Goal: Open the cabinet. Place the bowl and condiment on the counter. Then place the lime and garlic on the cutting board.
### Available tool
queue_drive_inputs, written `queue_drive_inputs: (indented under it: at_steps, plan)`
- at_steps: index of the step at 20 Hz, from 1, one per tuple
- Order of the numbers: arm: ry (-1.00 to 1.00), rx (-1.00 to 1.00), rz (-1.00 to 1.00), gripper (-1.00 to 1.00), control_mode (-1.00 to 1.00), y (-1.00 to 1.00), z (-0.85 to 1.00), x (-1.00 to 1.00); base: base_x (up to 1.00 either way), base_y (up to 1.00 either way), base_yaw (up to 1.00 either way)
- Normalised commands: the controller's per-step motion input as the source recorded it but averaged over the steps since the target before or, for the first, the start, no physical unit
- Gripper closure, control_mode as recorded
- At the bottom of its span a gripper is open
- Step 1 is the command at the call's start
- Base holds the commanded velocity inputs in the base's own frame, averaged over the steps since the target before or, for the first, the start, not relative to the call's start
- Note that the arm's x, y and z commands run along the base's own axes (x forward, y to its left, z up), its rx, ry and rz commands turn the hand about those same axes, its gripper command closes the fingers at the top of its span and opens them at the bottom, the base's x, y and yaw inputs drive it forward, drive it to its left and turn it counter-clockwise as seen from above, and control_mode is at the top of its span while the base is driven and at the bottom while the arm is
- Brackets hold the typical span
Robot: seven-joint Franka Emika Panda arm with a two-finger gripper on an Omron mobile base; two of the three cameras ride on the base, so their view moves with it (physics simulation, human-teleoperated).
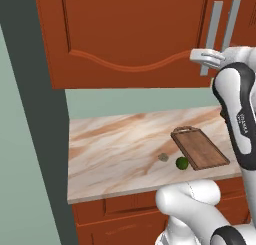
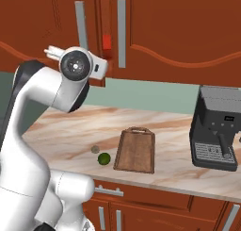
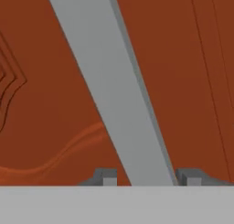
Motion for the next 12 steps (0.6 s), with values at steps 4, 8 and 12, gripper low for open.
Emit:
queue_drive_inputs:
  at_steps: [4, 8, 12]
  plan:
    - [0.03, 0.0, 0.04, 1.0, -1.0, 0.8, 0.0, -0.64, 0.0, 0.0, 0.0]
    - [0.01, 0.0, 0.01, 1.0, -1.0, 0.76, 0.0, -0.71, 0.0, 0.0, 0.0]
    - [0.01, 0.0, 0.0, 1.0, -1.0, 0.72, 0.0, -0.71, 0.0, 0.0, 0.0]
